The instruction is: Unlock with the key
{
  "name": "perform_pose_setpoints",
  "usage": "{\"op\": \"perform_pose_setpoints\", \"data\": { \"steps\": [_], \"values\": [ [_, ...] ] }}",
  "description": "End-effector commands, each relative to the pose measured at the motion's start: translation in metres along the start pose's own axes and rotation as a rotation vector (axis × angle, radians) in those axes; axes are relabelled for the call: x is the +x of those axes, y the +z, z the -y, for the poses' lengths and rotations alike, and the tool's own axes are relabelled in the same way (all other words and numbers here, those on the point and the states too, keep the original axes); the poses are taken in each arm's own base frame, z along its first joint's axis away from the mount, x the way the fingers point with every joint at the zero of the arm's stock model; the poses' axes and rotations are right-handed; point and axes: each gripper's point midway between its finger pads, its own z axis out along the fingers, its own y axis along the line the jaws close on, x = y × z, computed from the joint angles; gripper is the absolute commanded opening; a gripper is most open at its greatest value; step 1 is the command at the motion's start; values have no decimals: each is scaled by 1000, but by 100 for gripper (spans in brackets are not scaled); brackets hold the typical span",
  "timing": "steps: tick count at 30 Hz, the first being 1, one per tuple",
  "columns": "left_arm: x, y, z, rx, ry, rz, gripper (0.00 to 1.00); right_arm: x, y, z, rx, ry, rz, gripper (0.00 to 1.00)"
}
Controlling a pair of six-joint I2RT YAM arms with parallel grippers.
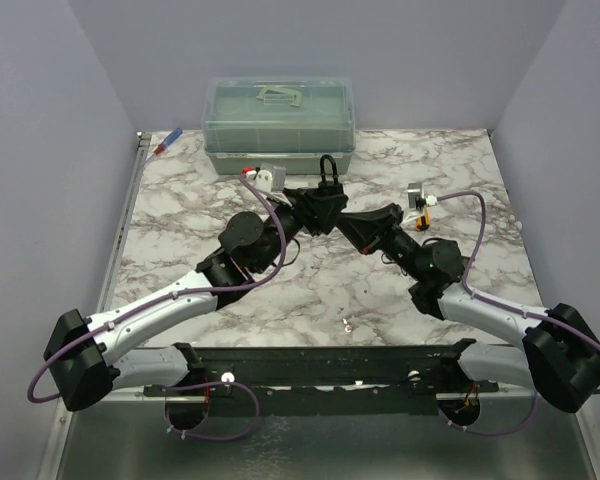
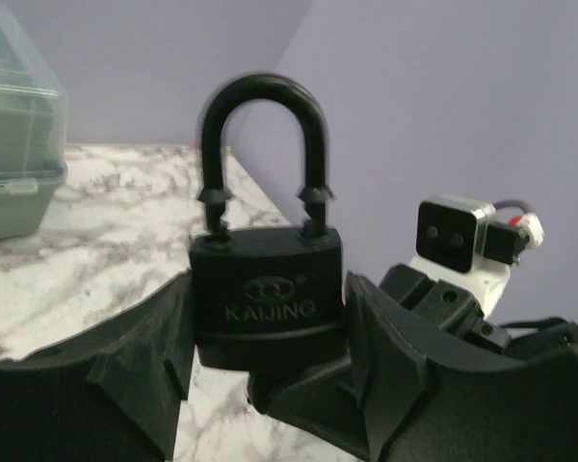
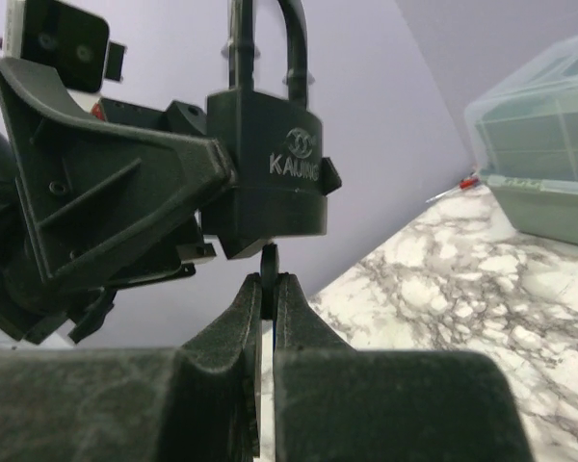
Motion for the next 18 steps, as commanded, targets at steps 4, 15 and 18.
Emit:
{"op": "perform_pose_setpoints", "data": {
  "steps": [4,15,18],
  "values": [
    [61,-56,97,474,-45,-277,0,-33,19,-16,-51,-16,86,0],
    [57,-66,102,523,-19,-271,0,-35,22,-39,-170,8,53,0],
    [55,-66,102,520,-25,-268,0,-33,22,-47,-212,6,34,0]
  ]
}}
